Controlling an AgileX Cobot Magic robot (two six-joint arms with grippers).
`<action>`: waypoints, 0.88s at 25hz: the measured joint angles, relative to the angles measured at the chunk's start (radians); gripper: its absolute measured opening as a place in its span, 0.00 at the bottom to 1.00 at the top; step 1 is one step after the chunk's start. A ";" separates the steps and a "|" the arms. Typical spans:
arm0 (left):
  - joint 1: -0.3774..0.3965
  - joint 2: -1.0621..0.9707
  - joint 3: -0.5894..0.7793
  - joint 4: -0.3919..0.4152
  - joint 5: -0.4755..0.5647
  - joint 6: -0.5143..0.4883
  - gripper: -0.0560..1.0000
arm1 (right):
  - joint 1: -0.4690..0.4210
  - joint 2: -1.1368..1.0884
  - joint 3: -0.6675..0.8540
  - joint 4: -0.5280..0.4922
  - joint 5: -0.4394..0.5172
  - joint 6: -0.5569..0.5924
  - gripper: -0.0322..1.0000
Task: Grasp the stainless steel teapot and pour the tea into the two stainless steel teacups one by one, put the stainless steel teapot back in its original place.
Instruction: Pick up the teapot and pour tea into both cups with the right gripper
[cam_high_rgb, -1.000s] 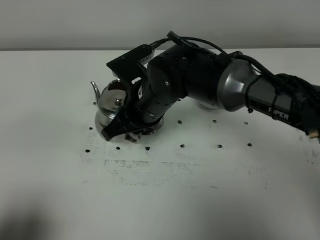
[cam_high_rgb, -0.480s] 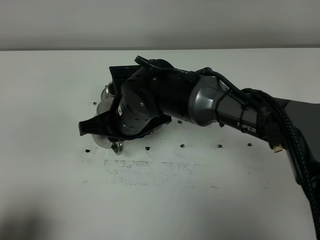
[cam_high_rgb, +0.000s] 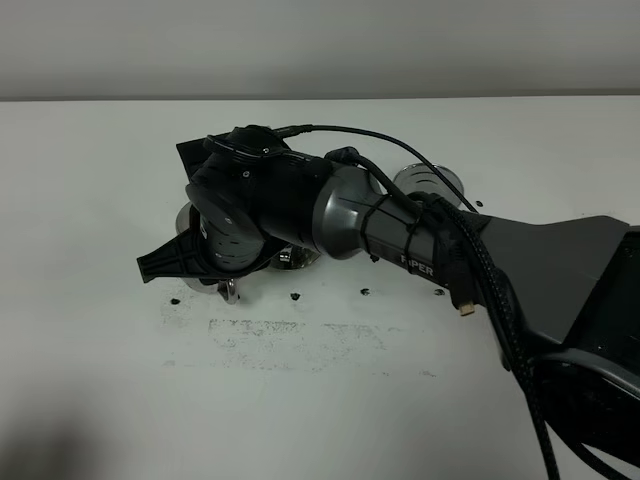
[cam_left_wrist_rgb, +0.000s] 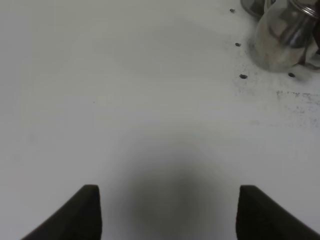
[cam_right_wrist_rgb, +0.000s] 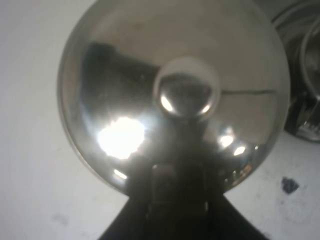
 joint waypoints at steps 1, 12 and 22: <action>0.000 0.000 0.000 0.000 0.000 0.000 0.58 | 0.000 0.008 -0.009 -0.008 0.000 0.005 0.22; 0.000 0.000 0.000 0.000 0.000 0.000 0.58 | 0.000 0.050 -0.075 -0.110 0.013 0.045 0.22; 0.000 0.000 0.000 0.000 0.000 0.000 0.58 | 0.000 0.090 -0.078 -0.148 0.013 0.063 0.22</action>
